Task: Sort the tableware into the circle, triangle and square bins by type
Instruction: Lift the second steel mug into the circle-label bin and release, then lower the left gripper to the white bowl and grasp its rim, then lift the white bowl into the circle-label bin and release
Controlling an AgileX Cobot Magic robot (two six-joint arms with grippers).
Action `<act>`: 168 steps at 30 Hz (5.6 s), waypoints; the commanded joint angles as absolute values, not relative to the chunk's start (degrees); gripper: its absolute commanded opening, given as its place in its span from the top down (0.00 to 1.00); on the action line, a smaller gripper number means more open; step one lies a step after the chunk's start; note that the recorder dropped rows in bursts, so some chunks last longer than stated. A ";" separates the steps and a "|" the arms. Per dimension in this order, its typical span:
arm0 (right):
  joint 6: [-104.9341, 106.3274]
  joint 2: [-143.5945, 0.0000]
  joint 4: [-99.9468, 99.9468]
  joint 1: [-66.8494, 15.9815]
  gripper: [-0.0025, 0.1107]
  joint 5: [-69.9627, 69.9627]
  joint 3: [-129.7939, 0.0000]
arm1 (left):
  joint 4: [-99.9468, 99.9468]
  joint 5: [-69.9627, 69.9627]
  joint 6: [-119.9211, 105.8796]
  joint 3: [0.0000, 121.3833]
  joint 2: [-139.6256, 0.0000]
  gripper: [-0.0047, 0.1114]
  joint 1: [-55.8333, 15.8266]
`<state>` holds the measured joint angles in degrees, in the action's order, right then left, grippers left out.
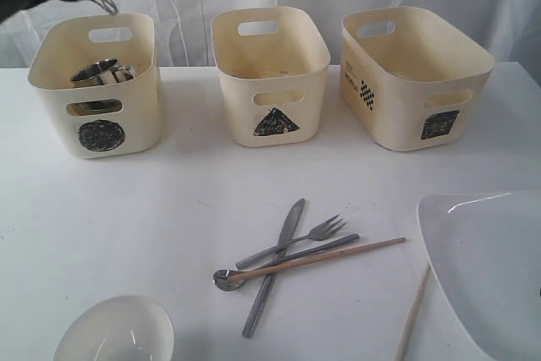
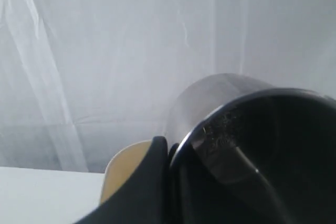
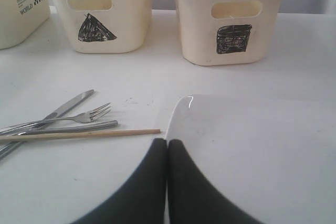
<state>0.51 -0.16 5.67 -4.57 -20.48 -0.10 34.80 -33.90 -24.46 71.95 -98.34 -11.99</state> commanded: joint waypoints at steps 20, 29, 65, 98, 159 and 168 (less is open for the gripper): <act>0.37 0.00 5.54 -4.69 0.98 -20.15 0.00 | 27.10 -16.34 -24.40 77.40 -101.04 0.52 -12.09; 0.37 0.00 5.54 -4.69 0.98 -20.15 0.00 | 26.99 5.20 -25.63 77.40 -86.31 0.52 -12.09; 0.37 0.00 5.54 -4.69 0.98 -20.15 0.00 | 32.17 42.11 -55.11 42.70 -84.68 0.59 -12.09; 0.37 0.00 5.54 -4.69 0.98 -20.15 0.00 | 51.88 24.59 -79.32 35.63 -92.65 0.96 -12.09; -1.34 0.00 5.54 -4.69 0.98 -20.15 0.00 | 6.54 35.01 3.29 86.09 -87.71 0.96 -5.89; -1.34 0.00 5.54 -4.69 0.98 -20.15 0.00 | -4.97 3.08 2.57 36.86 -44.57 0.96 -5.87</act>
